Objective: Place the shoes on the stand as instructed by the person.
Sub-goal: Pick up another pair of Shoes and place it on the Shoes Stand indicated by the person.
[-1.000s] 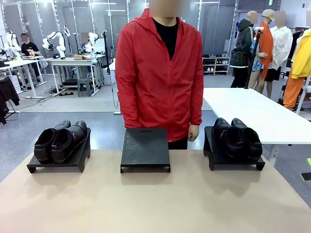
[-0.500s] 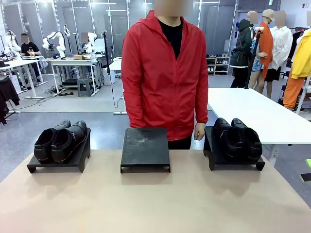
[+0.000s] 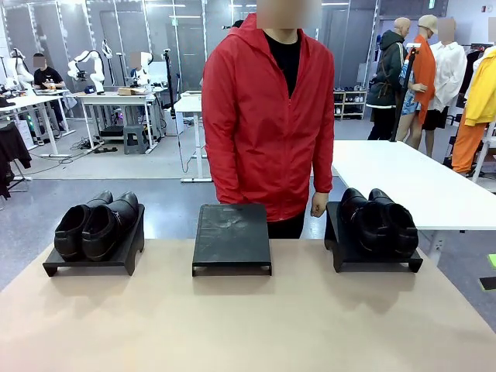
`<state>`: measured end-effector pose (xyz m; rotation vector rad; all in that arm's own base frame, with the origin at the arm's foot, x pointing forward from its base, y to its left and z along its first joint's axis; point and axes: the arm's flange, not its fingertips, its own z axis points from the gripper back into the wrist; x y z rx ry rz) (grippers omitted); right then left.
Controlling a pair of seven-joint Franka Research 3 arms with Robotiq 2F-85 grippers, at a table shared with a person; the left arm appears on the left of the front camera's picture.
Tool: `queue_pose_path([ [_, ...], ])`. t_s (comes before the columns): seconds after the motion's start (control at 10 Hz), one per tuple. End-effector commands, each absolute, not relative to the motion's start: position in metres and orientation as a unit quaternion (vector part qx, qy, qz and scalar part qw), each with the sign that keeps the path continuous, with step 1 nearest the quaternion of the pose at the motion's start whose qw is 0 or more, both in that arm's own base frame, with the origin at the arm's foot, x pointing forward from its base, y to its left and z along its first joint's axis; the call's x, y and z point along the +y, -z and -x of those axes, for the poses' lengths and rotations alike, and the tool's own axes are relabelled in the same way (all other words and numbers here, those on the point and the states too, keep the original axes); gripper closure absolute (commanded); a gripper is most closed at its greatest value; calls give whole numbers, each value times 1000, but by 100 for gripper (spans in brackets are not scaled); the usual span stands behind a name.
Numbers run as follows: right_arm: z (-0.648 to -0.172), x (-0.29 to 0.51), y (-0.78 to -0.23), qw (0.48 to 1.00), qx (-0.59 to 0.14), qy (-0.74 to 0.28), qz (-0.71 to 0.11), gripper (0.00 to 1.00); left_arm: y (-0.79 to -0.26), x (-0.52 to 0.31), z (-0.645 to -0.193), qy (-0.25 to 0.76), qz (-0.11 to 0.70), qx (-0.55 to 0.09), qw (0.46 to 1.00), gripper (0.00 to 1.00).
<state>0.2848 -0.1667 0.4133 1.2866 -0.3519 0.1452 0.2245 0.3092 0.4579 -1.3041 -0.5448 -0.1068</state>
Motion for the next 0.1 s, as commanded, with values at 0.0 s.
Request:
queue_pose_path([
  [0.0, -283, -165, -416, 780, -166, -67, -599, 30, -459, 307, -222, 61, 600, -257, 755, 0],
])
